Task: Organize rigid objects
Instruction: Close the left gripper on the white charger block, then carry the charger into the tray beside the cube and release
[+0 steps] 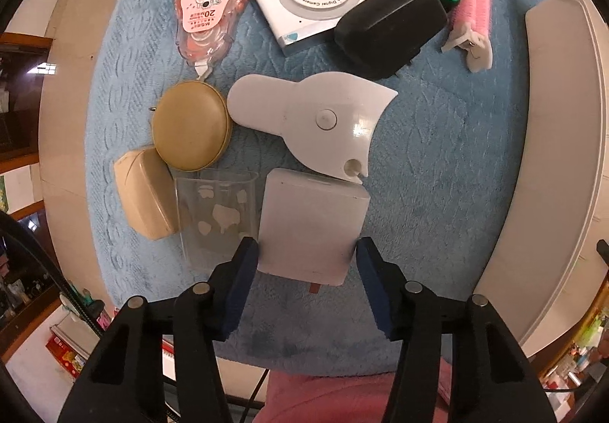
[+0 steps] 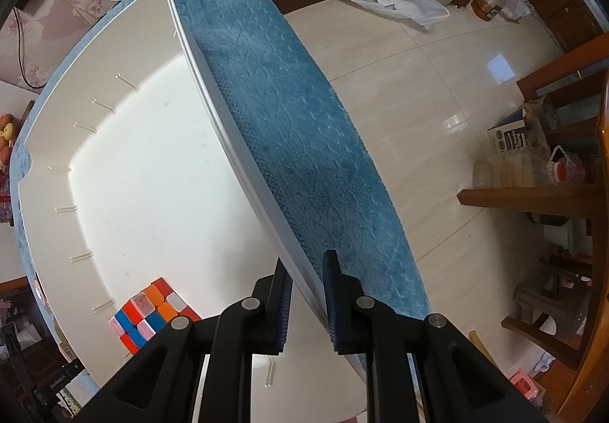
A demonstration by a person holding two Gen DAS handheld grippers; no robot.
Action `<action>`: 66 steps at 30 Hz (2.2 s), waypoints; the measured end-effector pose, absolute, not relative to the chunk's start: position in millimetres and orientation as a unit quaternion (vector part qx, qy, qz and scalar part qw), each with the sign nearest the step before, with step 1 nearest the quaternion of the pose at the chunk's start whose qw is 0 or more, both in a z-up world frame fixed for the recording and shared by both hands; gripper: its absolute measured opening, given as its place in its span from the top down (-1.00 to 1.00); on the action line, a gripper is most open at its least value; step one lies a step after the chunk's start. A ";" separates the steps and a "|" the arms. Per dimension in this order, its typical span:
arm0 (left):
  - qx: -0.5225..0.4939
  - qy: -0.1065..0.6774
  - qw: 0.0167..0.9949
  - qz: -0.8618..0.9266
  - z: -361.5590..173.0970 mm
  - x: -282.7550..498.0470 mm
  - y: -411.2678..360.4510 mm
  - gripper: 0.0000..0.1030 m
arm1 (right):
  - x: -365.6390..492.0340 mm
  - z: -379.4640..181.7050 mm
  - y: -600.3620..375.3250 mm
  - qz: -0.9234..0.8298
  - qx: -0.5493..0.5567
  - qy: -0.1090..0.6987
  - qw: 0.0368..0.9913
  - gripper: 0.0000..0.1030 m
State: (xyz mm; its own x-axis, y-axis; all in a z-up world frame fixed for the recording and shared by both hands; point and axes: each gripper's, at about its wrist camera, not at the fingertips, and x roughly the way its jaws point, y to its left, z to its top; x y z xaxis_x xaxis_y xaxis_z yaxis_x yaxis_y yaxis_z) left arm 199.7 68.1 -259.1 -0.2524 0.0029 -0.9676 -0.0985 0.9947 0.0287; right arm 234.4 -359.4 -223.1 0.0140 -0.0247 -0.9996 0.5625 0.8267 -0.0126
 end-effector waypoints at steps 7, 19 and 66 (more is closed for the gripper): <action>-0.033 0.797 0.601 0.045 -269.9 217.0 71.3 -0.21 | 233.7 -223.2 -361.3 -0.214 0.205 0.667 0.683 0.68; -0.031 0.809 0.585 0.049 -290.5 237.8 65.7 -0.21 | 232.8 -222.9 -360.6 -0.212 0.205 0.666 0.685 0.68; 0.056 0.701 0.706 -0.082 -130.5 170.1 -70.4 -0.19 | 225.4 -225.0 -377.4 -0.112 0.207 0.664 0.710 0.69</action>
State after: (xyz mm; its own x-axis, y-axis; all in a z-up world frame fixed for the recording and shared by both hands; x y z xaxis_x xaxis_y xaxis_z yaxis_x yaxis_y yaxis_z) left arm 170.1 -70.4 -130.5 0.0040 -0.0371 -0.9993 0.1934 0.9805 -0.0356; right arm 225.4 -377.4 -225.0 0.0943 0.1152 -0.9889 0.4341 0.8891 0.1449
